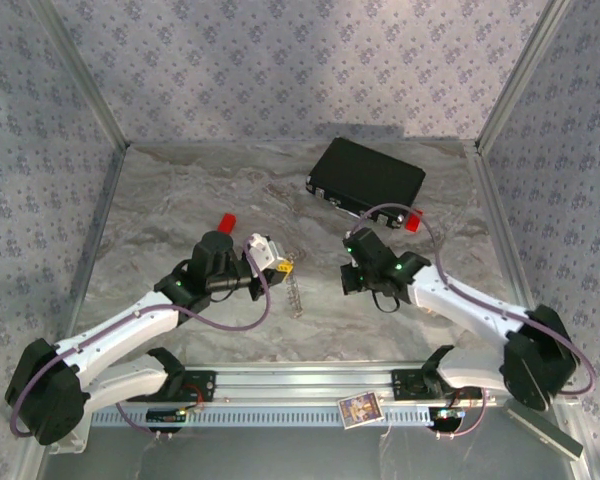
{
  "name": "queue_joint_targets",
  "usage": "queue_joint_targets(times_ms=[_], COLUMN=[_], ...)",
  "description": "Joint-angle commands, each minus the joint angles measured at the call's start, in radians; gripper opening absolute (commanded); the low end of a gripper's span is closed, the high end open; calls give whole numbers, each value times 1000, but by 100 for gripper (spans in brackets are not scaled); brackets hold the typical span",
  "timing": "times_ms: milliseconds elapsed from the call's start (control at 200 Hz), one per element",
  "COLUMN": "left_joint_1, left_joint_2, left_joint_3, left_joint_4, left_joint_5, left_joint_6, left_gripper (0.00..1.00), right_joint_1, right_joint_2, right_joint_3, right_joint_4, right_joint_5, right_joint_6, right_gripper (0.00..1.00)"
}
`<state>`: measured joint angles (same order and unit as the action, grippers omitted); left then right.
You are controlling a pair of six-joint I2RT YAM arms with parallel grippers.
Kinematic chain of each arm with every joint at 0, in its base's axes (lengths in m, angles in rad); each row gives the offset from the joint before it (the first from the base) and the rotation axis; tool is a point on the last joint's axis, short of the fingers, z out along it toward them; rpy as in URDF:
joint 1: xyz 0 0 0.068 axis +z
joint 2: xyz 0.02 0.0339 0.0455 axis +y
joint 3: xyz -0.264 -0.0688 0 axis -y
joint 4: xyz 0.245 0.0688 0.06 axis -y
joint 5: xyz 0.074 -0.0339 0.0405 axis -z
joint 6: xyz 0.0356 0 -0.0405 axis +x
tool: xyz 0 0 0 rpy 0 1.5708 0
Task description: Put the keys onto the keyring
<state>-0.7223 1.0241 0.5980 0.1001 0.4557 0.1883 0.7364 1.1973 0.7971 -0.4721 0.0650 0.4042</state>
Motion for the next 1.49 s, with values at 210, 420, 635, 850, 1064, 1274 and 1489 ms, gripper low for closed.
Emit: queue_joint_targets(times_ms=[210,420,635,850,1064,1274,1489], left_joint_1=[-14,-16,-16,-16,-17,-31,-37], left_joint_2=[-6,-4,-4,-1,-2,-7,-8], left_joint_3=[-10,2,15,19,16,7,6], left_joint_4=[87,68,41,41,43,56,51], left_joint_5=[-5,9,17,32,28,-6,-12], left_joint_6=[-87,-73,-51,-44,-41,-29,-13], left_gripper=[0,0,0,0,0,0,0], right_joint_1=[70,96,105,116,124,131,133], right_joint_2=[-192,-219,-207,-186,-156,-126,-116], right_joint_3=[-80,-130,-126,-113,-99,-94,-93], right_joint_4=[290,452,496,508,539,585,607], right_joint_5=[-223,-324,-360,-363,-366,-368,-332], right_joint_6=[-313,-446,-503,-512,-498,-478,-467], right_gripper=[0,0,0,0,0,0,0])
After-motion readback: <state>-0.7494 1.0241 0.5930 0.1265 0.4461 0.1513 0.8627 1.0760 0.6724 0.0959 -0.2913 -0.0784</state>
